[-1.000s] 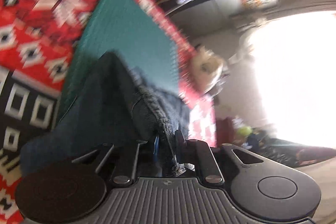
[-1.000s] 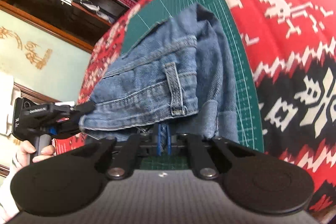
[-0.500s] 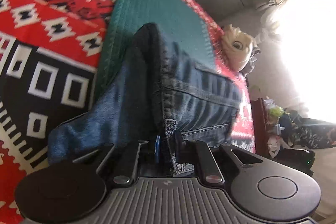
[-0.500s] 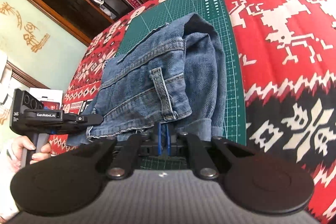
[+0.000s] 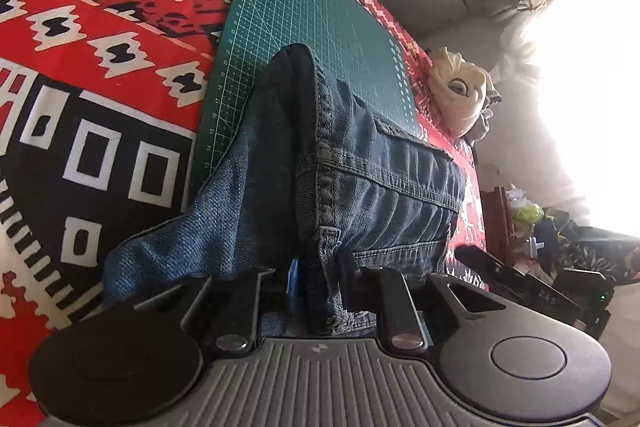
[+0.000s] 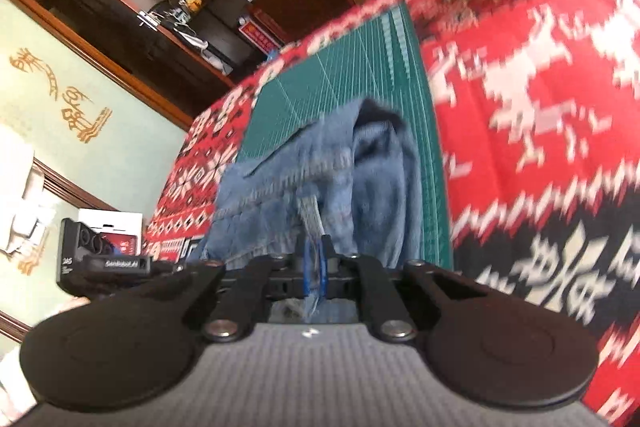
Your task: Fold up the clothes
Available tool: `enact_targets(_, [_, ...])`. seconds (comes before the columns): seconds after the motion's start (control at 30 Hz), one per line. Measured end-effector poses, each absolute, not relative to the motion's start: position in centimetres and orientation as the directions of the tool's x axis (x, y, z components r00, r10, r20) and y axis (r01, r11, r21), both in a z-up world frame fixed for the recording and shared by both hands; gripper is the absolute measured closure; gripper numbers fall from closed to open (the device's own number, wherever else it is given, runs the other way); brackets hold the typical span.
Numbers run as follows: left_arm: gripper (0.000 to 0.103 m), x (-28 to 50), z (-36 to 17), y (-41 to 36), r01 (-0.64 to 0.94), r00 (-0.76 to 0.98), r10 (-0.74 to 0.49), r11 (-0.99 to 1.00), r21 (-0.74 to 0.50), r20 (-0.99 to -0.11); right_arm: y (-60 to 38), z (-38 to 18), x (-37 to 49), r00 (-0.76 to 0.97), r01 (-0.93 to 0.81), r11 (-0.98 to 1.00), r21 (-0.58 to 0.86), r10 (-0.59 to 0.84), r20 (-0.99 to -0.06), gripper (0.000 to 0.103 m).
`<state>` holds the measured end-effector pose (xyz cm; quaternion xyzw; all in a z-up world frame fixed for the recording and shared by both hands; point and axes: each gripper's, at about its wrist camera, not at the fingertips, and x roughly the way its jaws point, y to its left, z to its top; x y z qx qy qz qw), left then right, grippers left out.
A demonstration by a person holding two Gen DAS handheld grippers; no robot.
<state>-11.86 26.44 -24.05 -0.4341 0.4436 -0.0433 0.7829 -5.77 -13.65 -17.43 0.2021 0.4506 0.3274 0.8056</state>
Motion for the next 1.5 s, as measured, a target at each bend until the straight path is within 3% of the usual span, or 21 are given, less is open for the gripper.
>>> enact_targets(0.1, [0.083,-11.6,-23.9,26.3,-0.320,0.598,-0.447,0.628,-0.709,-0.665,-13.5,-17.5,-4.7,0.385,-0.384,0.708,0.592,0.706,-0.594,0.070])
enact_targets(0.2, [0.083,-11.5,-23.8,26.0,-0.319,0.595,-0.441,0.637,-0.702,-0.671,-12.7,-18.7,-3.2,0.354,-0.388,0.682,0.620,0.732,-0.583,0.067])
enact_targets(0.27, [0.082,-11.5,-23.6,26.1,-0.316,0.596,-0.439,0.642,-0.698,-0.673,-12.5,-19.3,-2.7,0.331,-0.360,0.670,0.650,0.743,-0.582,0.069])
enact_targets(0.33, [0.086,-11.5,-23.4,26.1,-0.313,0.596,-0.436,0.648,-0.695,-0.675,-12.3,-19.3,-2.5,0.319,-0.329,0.671,0.665,0.742,-0.590,0.090])
enact_targets(0.53, [0.086,-11.7,-22.7,26.2,-0.302,0.597,-0.423,0.668,-0.680,-0.682,-13.2,-17.7,-2.9,0.285,-0.233,0.596,0.769,0.797,-0.532,0.093])
enact_targets(0.67, [0.089,-11.8,-21.9,26.1,-0.287,0.600,-0.395,0.706,-0.648,-0.696,-13.8,-19.4,-3.1,0.256,-0.124,0.572,0.811,0.808,-0.531,0.093])
enact_targets(0.83, [0.089,-12.0,-20.9,25.9,-0.268,0.604,-0.359,0.749,-0.605,-0.712,-12.9,-21.8,-3.0,0.272,-0.145,0.640,0.754,0.759,-0.592,0.093])
enact_targets(0.93, [0.082,-12.1,-20.3,25.9,-0.257,0.606,-0.337,0.774,-0.578,-0.720,-12.2,-21.7,-3.2,0.274,-0.187,0.665,0.723,0.742,-0.612,0.091])
enact_targets(1.17, [0.086,-10.8,-17.8,25.5,-0.204,0.652,-0.277,0.833,-0.515,-0.706,-13.8,-19.1,-3.5,0.286,-0.251,0.706,0.662,0.708,-0.646,0.089])
enact_targets(1.3, [0.086,-8.4,-16.1,25.2,-0.157,0.704,-0.237,0.867,-0.472,-0.669,-12.5,-15.1,-3.8,0.399,-0.382,0.757,0.531,0.653,-0.644,0.089])
enact_targets(1.37, [0.092,-6.3,-16.4,25.2,-0.153,0.719,-0.211,0.882,-0.446,-0.663,-10.4,-13.9,-3.5,0.450,-0.444,0.776,0.449,0.626,-0.637,0.089])
enact_targets(1.5, [0.097,-3.8,-17.9,25.2,-0.157,0.700,-0.166,0.913,-0.376,-0.695,-5.9,-12.8,-2.2,0.528,-0.527,0.796,0.297,0.581,-0.619,0.089])
